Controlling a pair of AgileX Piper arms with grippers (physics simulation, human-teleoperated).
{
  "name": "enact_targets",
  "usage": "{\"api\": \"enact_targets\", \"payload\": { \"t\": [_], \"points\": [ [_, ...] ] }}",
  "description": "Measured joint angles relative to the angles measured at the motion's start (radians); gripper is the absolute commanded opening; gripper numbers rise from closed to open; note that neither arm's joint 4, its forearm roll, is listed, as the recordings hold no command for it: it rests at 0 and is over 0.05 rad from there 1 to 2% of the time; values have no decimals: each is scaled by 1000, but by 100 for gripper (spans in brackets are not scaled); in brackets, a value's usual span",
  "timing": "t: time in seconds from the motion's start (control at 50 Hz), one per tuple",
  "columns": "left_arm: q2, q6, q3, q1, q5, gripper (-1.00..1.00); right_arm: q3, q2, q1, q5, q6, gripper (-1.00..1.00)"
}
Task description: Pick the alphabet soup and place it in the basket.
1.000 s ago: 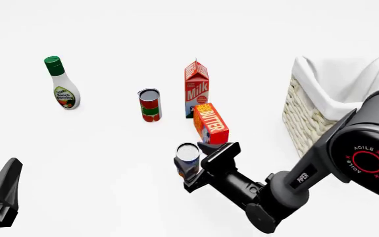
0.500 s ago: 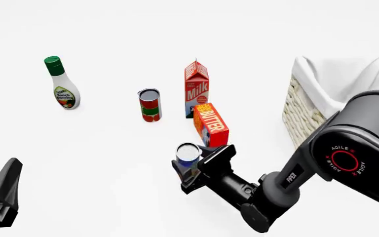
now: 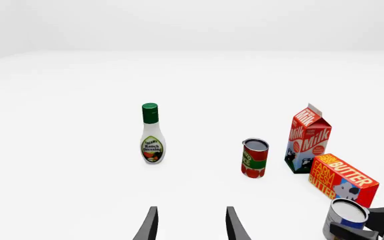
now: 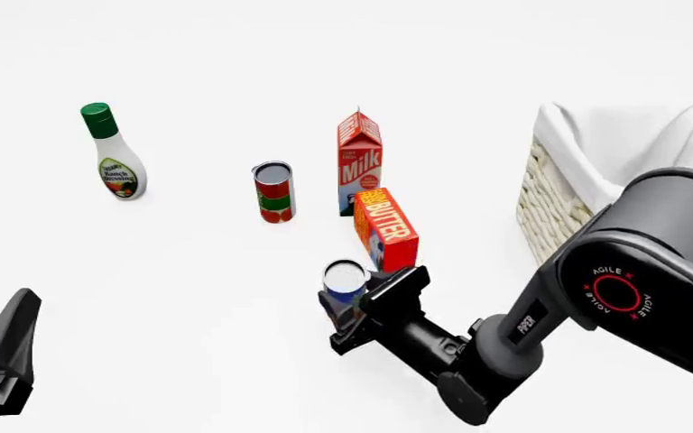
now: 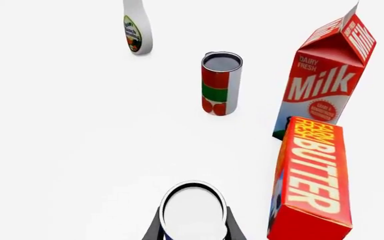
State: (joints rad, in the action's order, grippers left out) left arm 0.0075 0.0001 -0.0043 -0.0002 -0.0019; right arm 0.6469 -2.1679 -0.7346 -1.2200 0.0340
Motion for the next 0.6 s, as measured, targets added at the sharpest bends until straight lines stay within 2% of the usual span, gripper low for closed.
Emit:
{"api": "enact_targets", "payload": {
  "t": [0.36, 0.6],
  "points": [
    [0, 0, 0, 0, 0, 100, -12, 13, -12, 2, 1, -100],
    [0, 0, 0, 0, 0, 100, -58, 93, -26, 3, -5, -100]
  ]
}}
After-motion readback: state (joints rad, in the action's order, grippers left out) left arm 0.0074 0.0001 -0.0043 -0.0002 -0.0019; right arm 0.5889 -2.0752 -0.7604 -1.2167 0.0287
